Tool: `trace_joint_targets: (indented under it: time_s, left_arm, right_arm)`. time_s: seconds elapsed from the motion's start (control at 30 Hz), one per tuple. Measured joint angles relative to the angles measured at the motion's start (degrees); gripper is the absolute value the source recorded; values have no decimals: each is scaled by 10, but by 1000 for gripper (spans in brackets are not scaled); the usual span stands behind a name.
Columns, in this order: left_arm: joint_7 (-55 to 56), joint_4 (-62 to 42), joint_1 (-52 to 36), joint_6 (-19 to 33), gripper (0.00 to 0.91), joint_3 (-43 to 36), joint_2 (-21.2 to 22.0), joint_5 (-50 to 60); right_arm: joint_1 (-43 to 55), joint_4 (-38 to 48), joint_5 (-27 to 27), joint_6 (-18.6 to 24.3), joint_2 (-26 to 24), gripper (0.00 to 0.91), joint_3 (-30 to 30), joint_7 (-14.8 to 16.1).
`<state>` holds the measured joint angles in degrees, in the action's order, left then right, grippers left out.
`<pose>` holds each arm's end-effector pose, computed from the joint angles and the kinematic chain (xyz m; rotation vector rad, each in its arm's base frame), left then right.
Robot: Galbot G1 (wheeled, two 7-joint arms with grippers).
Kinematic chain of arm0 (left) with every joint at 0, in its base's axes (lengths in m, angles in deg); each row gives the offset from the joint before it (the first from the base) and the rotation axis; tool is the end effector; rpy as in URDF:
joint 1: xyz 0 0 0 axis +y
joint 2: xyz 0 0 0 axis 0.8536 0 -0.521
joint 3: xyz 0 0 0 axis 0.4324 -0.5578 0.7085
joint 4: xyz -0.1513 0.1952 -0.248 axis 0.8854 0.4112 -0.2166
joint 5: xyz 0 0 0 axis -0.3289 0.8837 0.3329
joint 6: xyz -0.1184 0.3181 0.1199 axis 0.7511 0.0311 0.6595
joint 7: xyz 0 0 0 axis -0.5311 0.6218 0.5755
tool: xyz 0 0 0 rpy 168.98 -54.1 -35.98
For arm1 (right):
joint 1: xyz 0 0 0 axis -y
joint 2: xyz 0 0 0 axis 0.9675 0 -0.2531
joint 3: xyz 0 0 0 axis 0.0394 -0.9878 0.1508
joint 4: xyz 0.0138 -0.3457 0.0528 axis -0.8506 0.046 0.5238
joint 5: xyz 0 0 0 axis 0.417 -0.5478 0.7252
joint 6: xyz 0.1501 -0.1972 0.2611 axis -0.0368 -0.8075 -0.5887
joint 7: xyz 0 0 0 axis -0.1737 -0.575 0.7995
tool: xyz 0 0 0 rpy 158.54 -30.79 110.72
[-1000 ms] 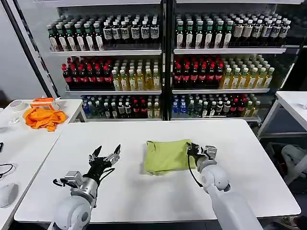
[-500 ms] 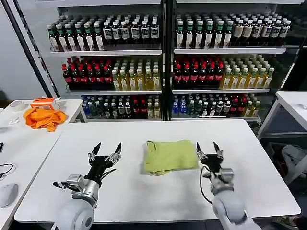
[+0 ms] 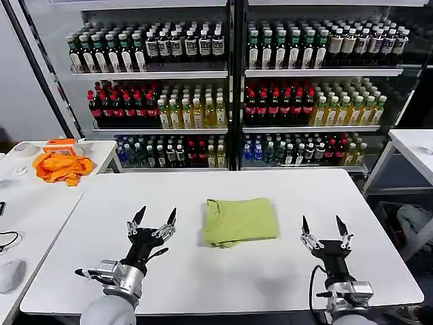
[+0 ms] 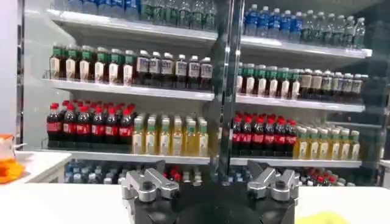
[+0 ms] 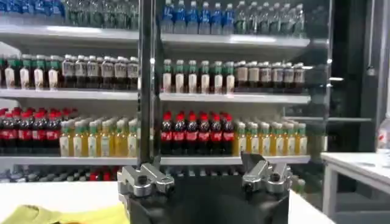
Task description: Fold and organize the clothes.
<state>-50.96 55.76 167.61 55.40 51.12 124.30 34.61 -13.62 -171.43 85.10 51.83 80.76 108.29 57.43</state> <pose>0.2305 0.0135 -0.2537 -0.2515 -3.0634 0.1299 0.1972 -0.0533 -0.2685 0.1001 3.1226 -0.0825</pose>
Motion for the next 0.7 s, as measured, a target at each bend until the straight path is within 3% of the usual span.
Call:
trace_joint_targets:
  time_s: [0.7]
  left_arm:
    - [-1, 76, 92, 2, 907, 10, 14, 39]
  right_arm:
    - [-92, -108, -27, 10, 6, 907, 35, 0]
